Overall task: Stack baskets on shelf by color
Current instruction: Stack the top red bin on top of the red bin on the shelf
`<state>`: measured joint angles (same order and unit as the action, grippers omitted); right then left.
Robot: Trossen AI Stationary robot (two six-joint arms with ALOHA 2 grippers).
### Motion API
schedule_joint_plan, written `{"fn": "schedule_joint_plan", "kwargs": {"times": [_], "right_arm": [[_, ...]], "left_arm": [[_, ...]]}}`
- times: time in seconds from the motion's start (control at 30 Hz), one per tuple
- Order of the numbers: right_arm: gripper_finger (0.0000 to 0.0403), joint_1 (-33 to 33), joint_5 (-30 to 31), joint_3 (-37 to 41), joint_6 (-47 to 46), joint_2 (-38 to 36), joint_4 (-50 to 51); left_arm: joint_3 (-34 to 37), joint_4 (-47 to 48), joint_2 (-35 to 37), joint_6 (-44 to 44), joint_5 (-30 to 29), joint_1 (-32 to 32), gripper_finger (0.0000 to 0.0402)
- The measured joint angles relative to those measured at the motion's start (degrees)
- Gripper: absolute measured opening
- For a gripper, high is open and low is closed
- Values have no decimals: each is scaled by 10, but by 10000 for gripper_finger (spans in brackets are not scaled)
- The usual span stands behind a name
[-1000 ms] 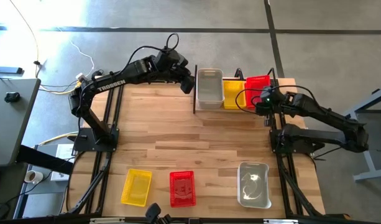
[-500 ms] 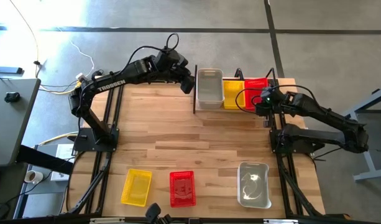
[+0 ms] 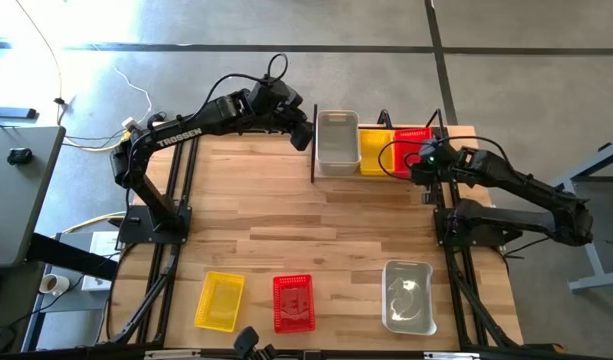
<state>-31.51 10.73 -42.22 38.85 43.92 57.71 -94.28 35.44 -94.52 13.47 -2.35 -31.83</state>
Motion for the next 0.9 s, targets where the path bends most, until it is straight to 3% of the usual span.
{"fn": "schedule_joint_plan", "kwargs": {"times": [0.2, 0.4, 0.67, 0.9], "right_arm": [[64, 0, 19, 0, 2, 0, 0], [74, 0, 71, 0, 2, 0, -2], [74, 0, 11, 0, -63, 5, -2], [74, 0, 34, 0, -148, 29, -2]], "left_arm": [[0, 0, 0, 0, 0, 0, 117], [0, 0, 0, 0, 0, 0, 117], [0, 0, 0, 0, 0, 0, 117], [0, 0, 0, -2, 0, 0, 117]]}}
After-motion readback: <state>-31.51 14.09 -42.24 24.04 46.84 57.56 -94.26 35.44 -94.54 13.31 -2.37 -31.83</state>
